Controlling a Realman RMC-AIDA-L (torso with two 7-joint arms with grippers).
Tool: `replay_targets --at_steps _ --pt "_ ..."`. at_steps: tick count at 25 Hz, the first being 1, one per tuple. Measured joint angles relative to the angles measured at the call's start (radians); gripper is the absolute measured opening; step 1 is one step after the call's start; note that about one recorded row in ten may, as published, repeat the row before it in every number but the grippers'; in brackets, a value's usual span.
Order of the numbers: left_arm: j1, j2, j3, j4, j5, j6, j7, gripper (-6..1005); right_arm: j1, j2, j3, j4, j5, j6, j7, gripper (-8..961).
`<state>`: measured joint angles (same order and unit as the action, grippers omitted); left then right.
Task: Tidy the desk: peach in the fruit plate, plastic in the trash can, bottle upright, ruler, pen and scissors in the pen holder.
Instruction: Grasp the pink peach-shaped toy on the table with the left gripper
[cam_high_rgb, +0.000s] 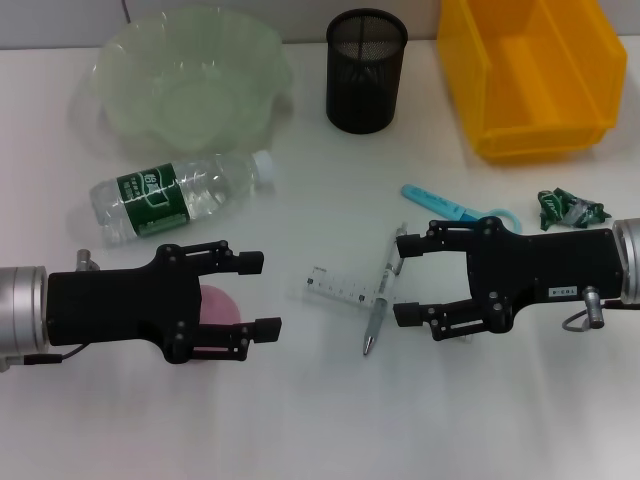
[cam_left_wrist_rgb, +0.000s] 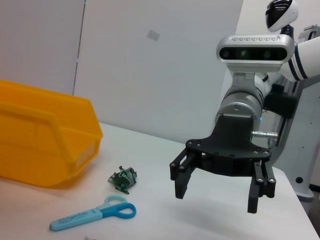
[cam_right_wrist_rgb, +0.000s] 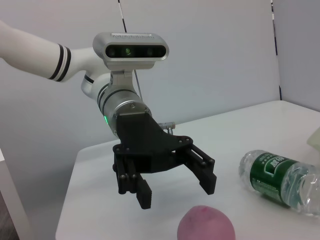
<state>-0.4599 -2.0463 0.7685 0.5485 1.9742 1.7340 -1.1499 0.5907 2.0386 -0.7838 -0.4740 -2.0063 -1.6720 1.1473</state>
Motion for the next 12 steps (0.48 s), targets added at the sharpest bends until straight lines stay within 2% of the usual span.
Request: replay_targets --at_steps 12 --pt "0.000 0.000 0.000 0.007 0.014 0.003 -0.003 813 -0.002 0.000 0.008 -0.006 -0.001 -0.007 0.011 823"
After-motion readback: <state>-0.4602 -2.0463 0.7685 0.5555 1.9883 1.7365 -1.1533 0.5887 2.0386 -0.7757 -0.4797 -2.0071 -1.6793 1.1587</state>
